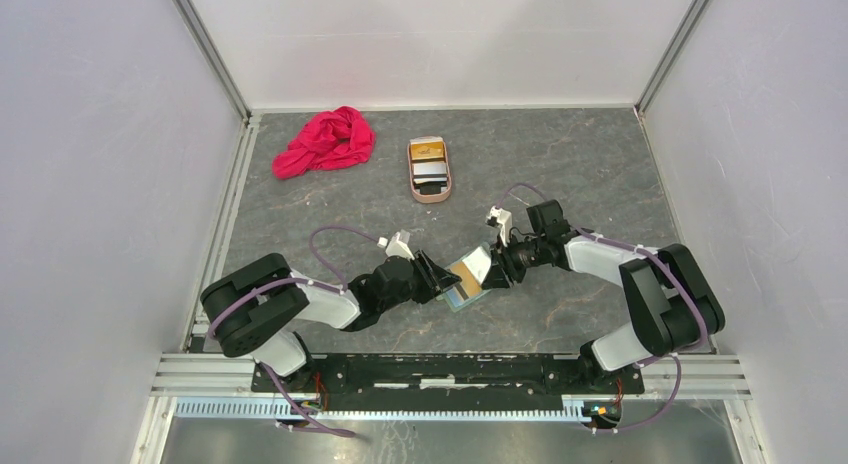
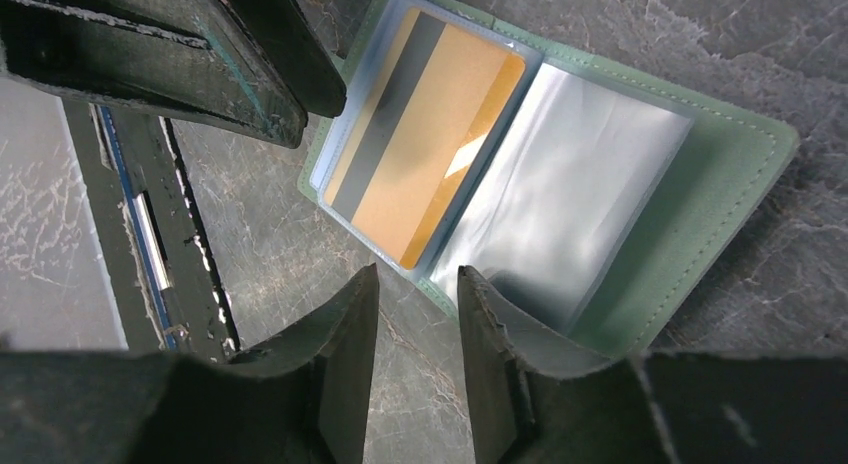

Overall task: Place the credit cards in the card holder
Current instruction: Open the card holder at the center of the board.

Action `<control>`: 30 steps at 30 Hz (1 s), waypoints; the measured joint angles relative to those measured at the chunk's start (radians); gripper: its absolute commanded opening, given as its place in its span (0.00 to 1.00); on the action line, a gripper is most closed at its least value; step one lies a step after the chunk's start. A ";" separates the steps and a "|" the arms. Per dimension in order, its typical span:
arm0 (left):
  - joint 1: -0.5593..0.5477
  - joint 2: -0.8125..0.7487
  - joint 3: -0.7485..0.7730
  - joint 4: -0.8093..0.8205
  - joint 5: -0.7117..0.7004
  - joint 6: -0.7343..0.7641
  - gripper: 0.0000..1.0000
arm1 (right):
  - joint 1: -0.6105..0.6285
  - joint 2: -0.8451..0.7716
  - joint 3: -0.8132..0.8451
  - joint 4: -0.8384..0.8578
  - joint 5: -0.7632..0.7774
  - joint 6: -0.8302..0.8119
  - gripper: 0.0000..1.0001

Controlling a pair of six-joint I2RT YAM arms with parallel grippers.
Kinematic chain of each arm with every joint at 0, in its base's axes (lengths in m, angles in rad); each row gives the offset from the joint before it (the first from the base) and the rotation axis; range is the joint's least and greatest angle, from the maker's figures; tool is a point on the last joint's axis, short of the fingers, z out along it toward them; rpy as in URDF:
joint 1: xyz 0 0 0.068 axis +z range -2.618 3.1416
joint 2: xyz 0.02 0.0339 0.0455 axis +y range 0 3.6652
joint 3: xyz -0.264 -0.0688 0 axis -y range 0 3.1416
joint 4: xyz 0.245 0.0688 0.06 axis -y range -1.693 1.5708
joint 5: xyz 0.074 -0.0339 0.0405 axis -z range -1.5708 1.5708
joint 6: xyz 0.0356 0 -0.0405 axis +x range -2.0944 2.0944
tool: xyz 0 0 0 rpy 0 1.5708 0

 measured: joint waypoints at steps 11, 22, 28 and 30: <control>0.002 0.000 0.001 -0.061 -0.014 0.000 0.45 | -0.002 -0.005 0.002 -0.003 0.071 0.002 0.04; 0.004 0.011 0.008 -0.065 -0.015 0.000 0.45 | -0.004 0.061 0.031 -0.010 0.093 0.003 0.04; 0.005 0.013 0.008 -0.063 -0.015 0.000 0.45 | -0.006 0.079 0.039 -0.011 0.077 0.003 0.03; 0.005 0.014 0.008 -0.058 -0.015 0.000 0.45 | -0.006 0.081 0.041 -0.011 0.076 0.003 0.03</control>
